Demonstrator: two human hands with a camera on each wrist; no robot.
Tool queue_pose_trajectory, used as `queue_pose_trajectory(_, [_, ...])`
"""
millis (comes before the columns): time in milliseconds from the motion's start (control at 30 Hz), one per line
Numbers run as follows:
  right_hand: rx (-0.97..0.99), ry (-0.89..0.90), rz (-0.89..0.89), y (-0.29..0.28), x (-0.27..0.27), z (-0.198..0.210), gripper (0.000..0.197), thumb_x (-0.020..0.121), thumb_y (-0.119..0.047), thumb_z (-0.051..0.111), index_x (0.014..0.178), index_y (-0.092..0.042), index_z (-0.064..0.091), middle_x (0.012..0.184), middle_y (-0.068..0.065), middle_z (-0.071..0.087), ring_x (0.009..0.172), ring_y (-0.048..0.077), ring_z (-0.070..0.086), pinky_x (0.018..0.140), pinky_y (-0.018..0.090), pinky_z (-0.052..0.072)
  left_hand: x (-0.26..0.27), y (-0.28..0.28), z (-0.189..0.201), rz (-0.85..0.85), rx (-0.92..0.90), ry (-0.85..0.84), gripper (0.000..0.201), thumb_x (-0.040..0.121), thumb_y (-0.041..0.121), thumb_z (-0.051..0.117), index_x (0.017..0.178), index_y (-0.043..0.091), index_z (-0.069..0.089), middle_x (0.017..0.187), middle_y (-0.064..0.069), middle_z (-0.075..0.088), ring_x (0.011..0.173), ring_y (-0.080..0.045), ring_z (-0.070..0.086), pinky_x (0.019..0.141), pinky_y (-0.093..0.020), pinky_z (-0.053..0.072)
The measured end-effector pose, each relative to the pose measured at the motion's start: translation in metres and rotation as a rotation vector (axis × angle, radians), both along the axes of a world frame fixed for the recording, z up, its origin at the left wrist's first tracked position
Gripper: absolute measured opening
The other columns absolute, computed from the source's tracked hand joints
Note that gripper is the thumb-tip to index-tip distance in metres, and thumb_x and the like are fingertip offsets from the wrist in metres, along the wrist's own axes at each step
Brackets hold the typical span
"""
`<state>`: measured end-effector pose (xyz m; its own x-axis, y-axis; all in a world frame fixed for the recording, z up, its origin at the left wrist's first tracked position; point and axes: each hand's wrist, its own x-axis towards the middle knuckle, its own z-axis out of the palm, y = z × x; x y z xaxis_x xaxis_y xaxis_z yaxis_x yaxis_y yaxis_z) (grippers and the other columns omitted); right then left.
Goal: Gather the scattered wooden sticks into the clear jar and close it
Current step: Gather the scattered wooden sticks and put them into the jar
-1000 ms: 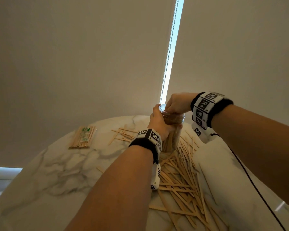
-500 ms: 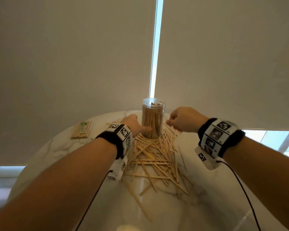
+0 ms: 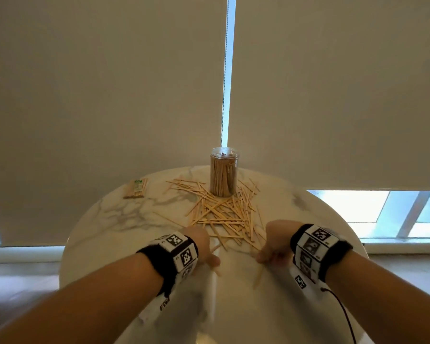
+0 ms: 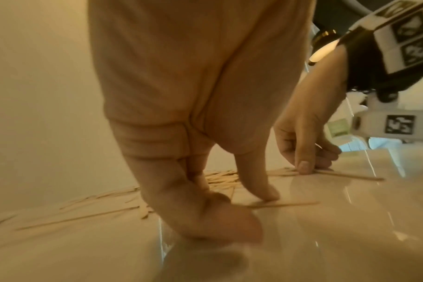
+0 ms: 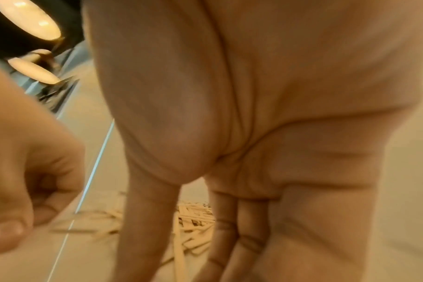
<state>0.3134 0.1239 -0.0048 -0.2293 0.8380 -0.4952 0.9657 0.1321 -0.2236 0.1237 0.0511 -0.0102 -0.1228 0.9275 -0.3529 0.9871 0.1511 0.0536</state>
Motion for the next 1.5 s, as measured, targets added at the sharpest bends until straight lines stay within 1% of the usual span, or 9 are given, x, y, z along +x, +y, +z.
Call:
queue_pose_trajectory(167, [0.011,0.006,-0.054,-0.008,0.006,-0.003,0.021,0.086,-0.013,0.072,0.066,-0.009,0.066,0.052,-0.001,0.067,0.044,0.01,0.062,0.055,0.021,0.055,0.0,-0.012,0.006,-0.038,-0.013,0.153,0.036,0.096,0.028,0.059,0.121,0.002,0.066,0.101,-0.01,0.062,0.112,-0.024,0.064,0.088,-0.031,0.052])
queue_pose_trajectory(333, [0.055,0.114,-0.149,-0.021,0.019,0.006,0.02,0.086,-0.008,0.063,0.066,-0.007,0.065,0.05,0.002,0.064,0.041,0.013,0.061,0.049,0.019,0.052,-0.024,-0.023,0.001,0.081,0.051,0.026,0.028,0.098,0.03,0.053,0.111,0.007,0.062,0.109,-0.01,0.065,0.101,-0.023,0.063,0.076,-0.027,0.047])
queue_pose_trajectory(533, [0.087,0.621,-0.009,-0.024,-0.014,0.021,0.012,0.089,-0.014,0.07,0.094,-0.004,0.074,0.087,0.007,0.078,0.07,0.013,0.068,0.069,0.025,0.06,-0.03,-0.015,-0.004,0.488,0.239,-1.023,0.02,0.099,0.003,0.04,0.083,0.008,0.052,0.065,-0.007,0.048,0.052,-0.015,0.043,0.043,-0.021,0.036])
queue_pose_trajectory(667, [0.126,0.799,0.039,-0.024,-0.054,0.022,0.012,0.09,-0.012,0.066,0.094,-0.004,0.075,0.083,0.006,0.076,0.06,0.01,0.063,0.057,0.021,0.053,-0.005,-0.005,-0.001,0.46,0.255,-1.266,0.039,0.105,0.042,0.035,0.09,0.013,0.056,0.065,0.0,0.039,0.051,-0.01,0.03,0.042,-0.021,0.026])
queue_pose_trajectory(767, [0.206,0.811,0.07,-0.017,-0.073,0.023,0.014,0.091,-0.011,0.062,0.089,-0.009,0.076,0.077,0.008,0.071,0.06,0.011,0.058,0.053,0.021,0.05,-0.007,0.006,-0.005,0.399,0.313,-1.208,0.062,0.101,0.061,0.027,0.101,0.01,0.063,0.073,-0.001,0.048,0.056,-0.012,0.035,0.048,-0.024,0.03])
queue_pose_trajectory(933, [0.052,0.859,-0.02,0.014,-0.075,0.026,0.019,0.095,-0.025,0.063,0.099,-0.011,0.075,0.09,0.008,0.074,0.066,0.011,0.06,0.062,0.025,0.052,-0.039,0.023,-0.009,0.327,0.405,-0.952,0.041,0.107,0.036,0.034,0.096,0.009,0.062,0.068,-0.001,0.048,0.057,-0.02,0.047,0.051,-0.028,0.037])
queue_pose_trajectory(1100, [0.311,-0.025,-0.029,0.045,-0.066,0.018,0.069,0.098,-0.062,0.04,0.127,-0.002,0.061,0.128,0.012,0.063,0.108,0.024,0.061,0.094,0.035,0.048,-0.093,0.043,-0.012,0.349,0.395,-0.441,0.034,0.102,0.006,0.034,0.124,-0.001,0.058,0.125,-0.019,0.061,0.115,-0.035,0.059,0.094,-0.039,0.047])
queue_pose_trajectory(1233, [0.189,-0.255,0.062,0.056,-0.068,0.009,0.096,0.087,-0.083,0.029,0.136,-0.005,0.056,0.14,0.012,0.057,0.129,0.027,0.053,0.104,0.037,0.041,-0.122,0.059,-0.012,0.319,0.305,-0.088,0.051,0.107,0.04,0.033,0.134,0.002,0.052,0.135,-0.015,0.057,0.122,-0.029,0.056,0.097,-0.034,0.044])
queue_pose_trajectory(1500, [0.206,-0.136,0.153,0.07,-0.098,-0.003,0.068,0.082,-0.062,0.069,0.122,-0.007,0.063,0.109,0.006,0.063,0.097,0.022,0.058,0.085,0.032,0.05,-0.086,0.112,-0.031,0.184,0.271,-0.06,0.069,0.093,0.064,0.048,0.131,0.008,0.056,0.124,-0.01,0.065,0.113,-0.025,0.06,0.088,-0.031,0.044])
